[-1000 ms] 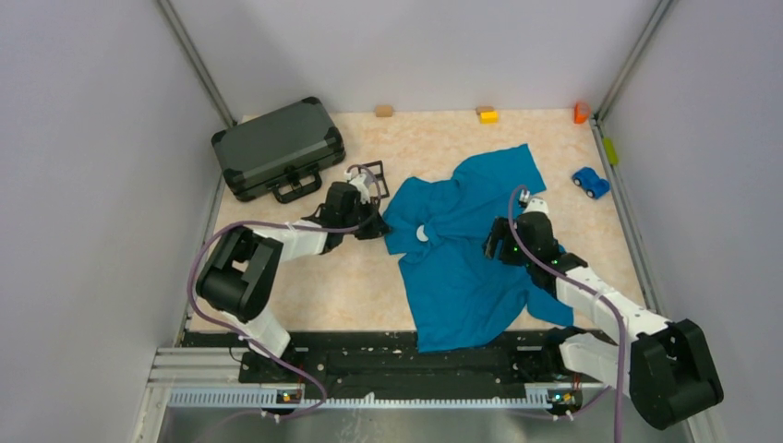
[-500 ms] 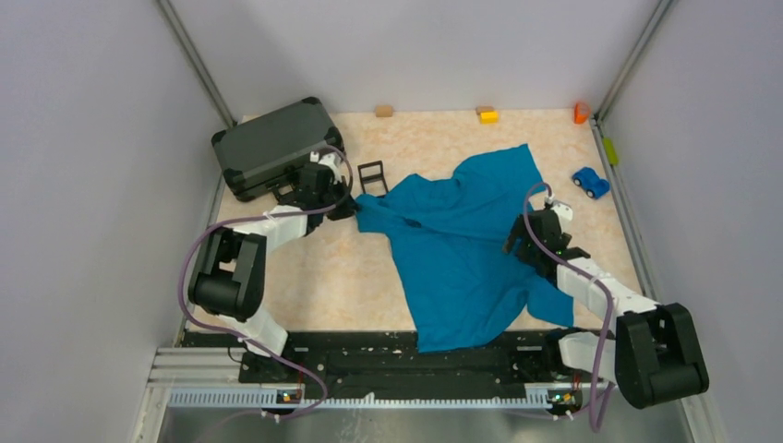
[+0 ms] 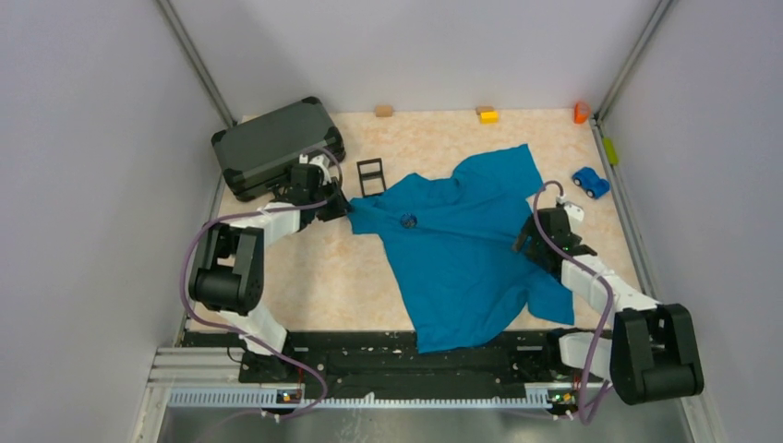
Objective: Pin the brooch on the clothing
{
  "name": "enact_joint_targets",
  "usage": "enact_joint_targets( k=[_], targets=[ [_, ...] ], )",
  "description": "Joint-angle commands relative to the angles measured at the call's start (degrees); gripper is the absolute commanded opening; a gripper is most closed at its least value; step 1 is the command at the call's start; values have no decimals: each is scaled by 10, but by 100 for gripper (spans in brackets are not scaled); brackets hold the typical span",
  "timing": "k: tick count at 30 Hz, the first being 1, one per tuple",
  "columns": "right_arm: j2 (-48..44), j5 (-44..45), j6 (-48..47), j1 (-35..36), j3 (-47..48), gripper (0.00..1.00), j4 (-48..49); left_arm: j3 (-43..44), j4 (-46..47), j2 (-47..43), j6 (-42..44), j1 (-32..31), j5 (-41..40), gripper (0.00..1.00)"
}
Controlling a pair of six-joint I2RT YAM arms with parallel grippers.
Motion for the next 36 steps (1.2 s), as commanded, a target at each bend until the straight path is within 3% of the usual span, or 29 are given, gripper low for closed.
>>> enact_joint_targets(
  k=[1, 4, 9, 14, 20, 25, 31, 36],
  targets=[
    [-58, -105, -78, -5, 54, 82, 34, -9, 5, -54, 0, -8, 4, 42],
    [-61, -153, -102, 19, 86, 84, 57, -19, -24, -93, 4, -28, -25, 51],
    [41, -115, -143, 124, 190, 84, 62, -50, -22, -168, 3, -107, -87, 54],
    [204, -142, -172, 197, 305, 78, 111, -105, 91, -191, -45, -194, -61, 54],
    [395, -200, -185, 224, 490, 71, 96, -155, 227, -137, -102, -258, -21, 53],
    [489, -203, -212, 232, 574, 71, 68, -163, 313, -66, -106, -288, 8, 51],
    [562, -206, -238, 234, 635, 61, 37, -147, 336, 5, -89, -314, 24, 45],
    [604, -186, -247, 234, 670, 61, 12, -155, 312, 26, -121, -328, 26, 40]
  ],
)
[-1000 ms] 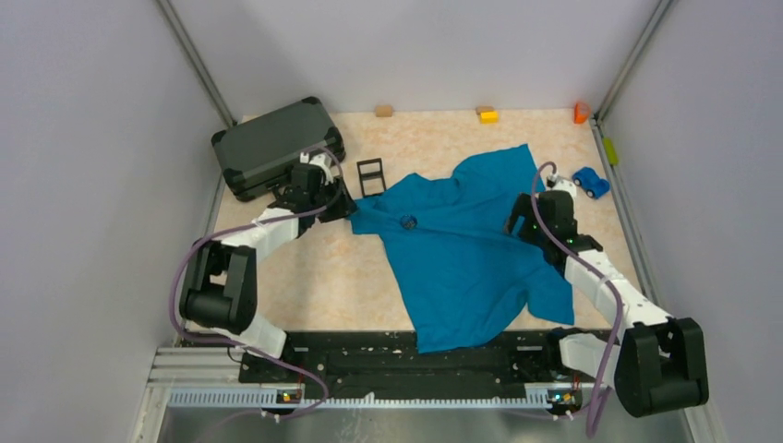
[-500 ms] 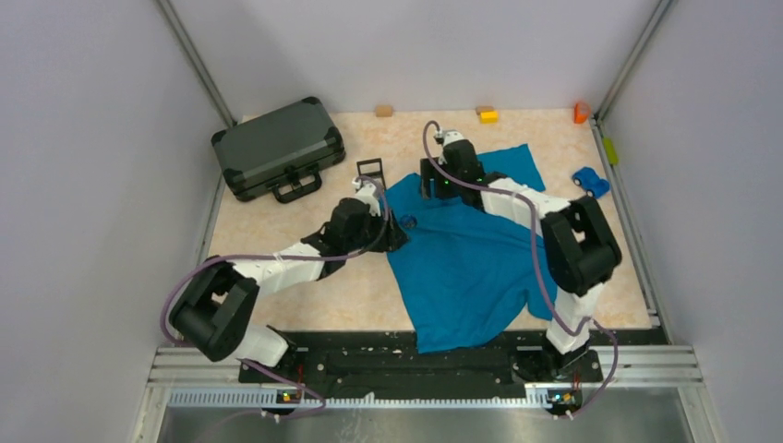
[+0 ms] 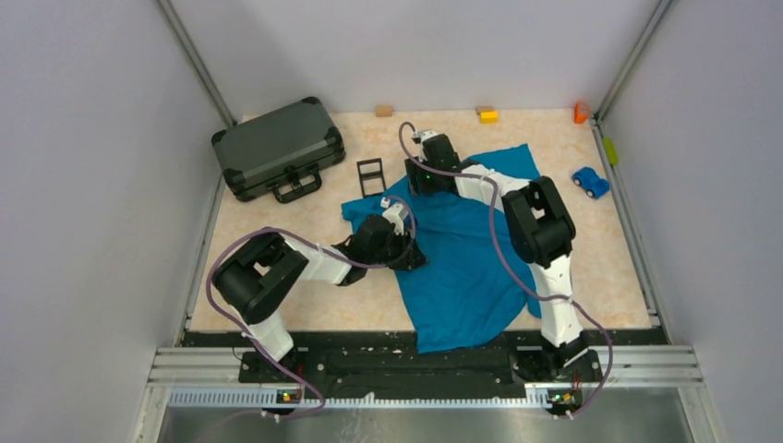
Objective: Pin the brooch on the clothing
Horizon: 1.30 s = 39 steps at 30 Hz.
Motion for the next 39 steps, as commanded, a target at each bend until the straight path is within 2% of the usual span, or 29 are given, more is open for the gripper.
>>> enact_joint_targets(
  k=[1, 11, 21, 24, 29, 33, 36, 39],
  targets=[
    [33, 14, -20, 7, 49, 61, -32, 1, 18, 12, -29, -14, 8, 40],
    [157, 91, -40, 5, 213, 56, -119, -26, 19, 17, -73, -29, 49, 39],
    [228, 43, -58, -6, 333, 58, -130, -36, 22, 21, -100, -40, 50, 38],
    [236, 27, -65, -9, 356, 62, -134, -28, 10, 11, -99, -40, 52, 40],
    [203, -13, -83, -11, 364, 77, -131, -6, -50, -53, -85, -40, 47, 50],
    [158, -29, -103, -11, 363, 86, -134, 44, -143, -112, -42, -38, 24, 56],
    [116, -32, -104, -11, 354, 89, -145, 85, -223, -138, -9, -36, 13, 57],
    [54, -41, -103, -11, 302, 89, -139, 107, -271, -166, 14, -28, -18, 59]
  ],
)
